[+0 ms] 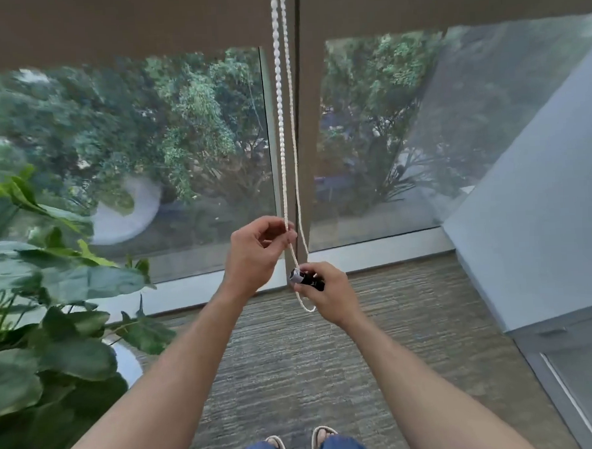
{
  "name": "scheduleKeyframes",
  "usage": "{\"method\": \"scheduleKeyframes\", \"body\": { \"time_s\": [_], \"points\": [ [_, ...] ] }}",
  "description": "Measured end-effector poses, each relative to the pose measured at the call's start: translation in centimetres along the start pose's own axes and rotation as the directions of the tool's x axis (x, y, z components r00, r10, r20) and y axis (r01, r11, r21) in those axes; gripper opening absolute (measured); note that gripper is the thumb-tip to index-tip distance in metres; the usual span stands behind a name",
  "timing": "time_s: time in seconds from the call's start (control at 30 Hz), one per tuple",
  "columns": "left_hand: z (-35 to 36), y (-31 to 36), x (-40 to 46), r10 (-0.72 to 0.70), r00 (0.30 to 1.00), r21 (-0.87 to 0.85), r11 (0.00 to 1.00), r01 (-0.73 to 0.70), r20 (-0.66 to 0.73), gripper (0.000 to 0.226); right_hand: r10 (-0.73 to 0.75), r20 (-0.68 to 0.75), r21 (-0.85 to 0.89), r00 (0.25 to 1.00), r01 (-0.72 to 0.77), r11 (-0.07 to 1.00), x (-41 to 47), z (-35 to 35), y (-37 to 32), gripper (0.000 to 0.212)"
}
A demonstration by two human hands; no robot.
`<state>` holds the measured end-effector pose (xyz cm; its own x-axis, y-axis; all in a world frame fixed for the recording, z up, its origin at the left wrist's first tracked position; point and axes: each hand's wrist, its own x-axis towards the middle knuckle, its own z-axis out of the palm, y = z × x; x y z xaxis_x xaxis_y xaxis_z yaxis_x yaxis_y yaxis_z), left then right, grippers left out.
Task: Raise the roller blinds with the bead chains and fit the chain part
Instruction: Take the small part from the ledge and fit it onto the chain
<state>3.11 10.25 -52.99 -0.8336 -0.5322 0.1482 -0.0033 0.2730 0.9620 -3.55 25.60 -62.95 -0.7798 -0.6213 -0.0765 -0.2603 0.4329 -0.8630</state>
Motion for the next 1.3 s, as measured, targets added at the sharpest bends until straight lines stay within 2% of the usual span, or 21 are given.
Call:
{"method": "scheduleKeyframes", "body": {
  "time_s": [0.13, 0.37, 0.63, 0.93, 1.13, 1.3],
  "points": [
    [1.7, -4.3, 0.1, -0.014, 1.0, -0.025, 1.0, 0.013, -0.01, 0.02, 0.032, -0.023, 0.021, 0.999, -0.031, 0.999, 0.9, 1.4, 4.6, 0.026],
    [3.8, -10.0, 0.8, -0.014, 1.0, -0.061, 0.998, 0.013, -0.01, 0.021, 0.111, 0.007, -0.04, 0.994, -0.111, 0.993, 2.1, 5.1, 12.0, 0.03],
    [4.2, -14.7, 2.6, 0.037, 0.999, -0.103, 0.994, -0.039, -0.026, 0.017, 0.215, 0.007, -0.05, 0.977, -0.215, 0.975, 3.6, 10.3, 18.1, 0.027],
    [4.1, -16.8, 3.5, 0.099, 0.995, -0.149, 0.984, -0.1, -0.012, 0.018, 0.333, 0.035, -0.046, 0.942, -0.331, 0.942, 4.7, 15.2, 23.0, 0.022],
    [4.2, -19.2, 4.1, 0.135, 0.991, -0.074, 0.988, -0.133, 0.015, 0.017, 0.408, 0.035, 0.008, 0.912, -0.409, 0.913, 5.1, 17.0, 25.2, 0.027],
    [5.4, -22.9, 3.0, 0.095, 0.995, -0.052, 0.994, -0.093, 0.04, 0.021, 0.38, 0.048, 0.023, 0.924, -0.381, 0.924, 6.2, 18.1, 26.0, 0.022]
  ]
}}
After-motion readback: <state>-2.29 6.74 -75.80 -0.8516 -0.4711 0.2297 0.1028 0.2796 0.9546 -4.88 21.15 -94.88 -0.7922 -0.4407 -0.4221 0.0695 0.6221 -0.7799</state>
